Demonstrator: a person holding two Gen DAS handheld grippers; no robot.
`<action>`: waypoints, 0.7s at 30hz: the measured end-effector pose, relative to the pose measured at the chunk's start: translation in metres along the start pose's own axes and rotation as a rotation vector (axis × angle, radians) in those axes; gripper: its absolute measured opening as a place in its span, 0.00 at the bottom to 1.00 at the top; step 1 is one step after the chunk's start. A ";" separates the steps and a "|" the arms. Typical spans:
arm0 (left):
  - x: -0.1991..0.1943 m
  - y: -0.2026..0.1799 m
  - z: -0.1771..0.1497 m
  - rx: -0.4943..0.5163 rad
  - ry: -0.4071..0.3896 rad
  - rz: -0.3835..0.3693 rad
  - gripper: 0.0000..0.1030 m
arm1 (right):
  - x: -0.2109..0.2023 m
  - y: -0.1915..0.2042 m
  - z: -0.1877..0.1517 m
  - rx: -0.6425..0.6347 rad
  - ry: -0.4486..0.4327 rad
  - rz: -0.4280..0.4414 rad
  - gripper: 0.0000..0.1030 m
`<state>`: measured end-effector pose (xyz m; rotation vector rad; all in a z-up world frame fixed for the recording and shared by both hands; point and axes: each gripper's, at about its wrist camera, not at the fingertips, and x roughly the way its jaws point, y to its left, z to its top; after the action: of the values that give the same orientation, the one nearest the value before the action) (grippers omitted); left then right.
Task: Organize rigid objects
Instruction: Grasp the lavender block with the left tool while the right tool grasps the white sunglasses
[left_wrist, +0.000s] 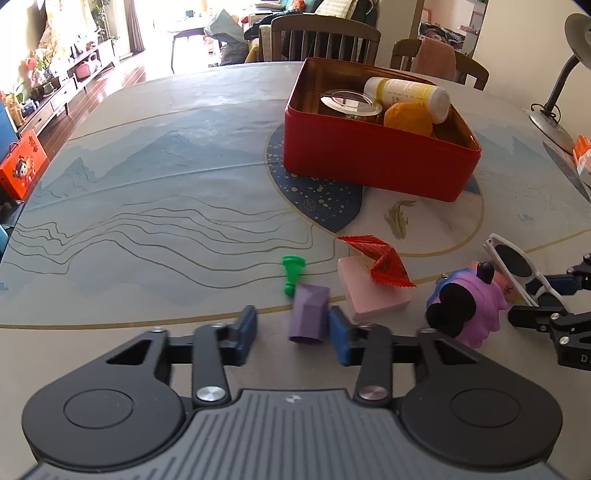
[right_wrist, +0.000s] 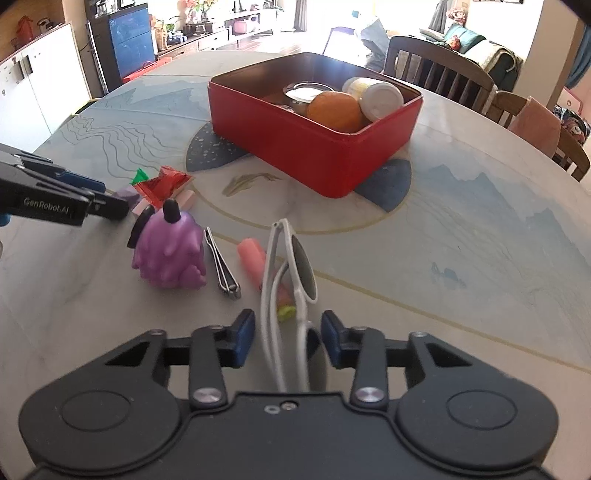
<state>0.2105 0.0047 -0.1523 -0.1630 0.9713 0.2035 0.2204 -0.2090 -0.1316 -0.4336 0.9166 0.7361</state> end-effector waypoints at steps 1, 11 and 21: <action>0.000 0.000 0.000 0.002 0.001 0.004 0.33 | -0.001 -0.001 -0.002 0.007 -0.001 -0.001 0.31; -0.003 0.006 -0.003 -0.020 0.013 0.023 0.29 | -0.017 -0.010 -0.012 0.126 -0.043 -0.027 0.23; -0.011 0.010 -0.010 -0.024 0.016 0.020 0.15 | -0.037 -0.010 -0.017 0.190 -0.088 -0.041 0.21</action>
<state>0.1936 0.0111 -0.1489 -0.1773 0.9873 0.2328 0.2033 -0.2405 -0.1094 -0.2496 0.8835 0.6198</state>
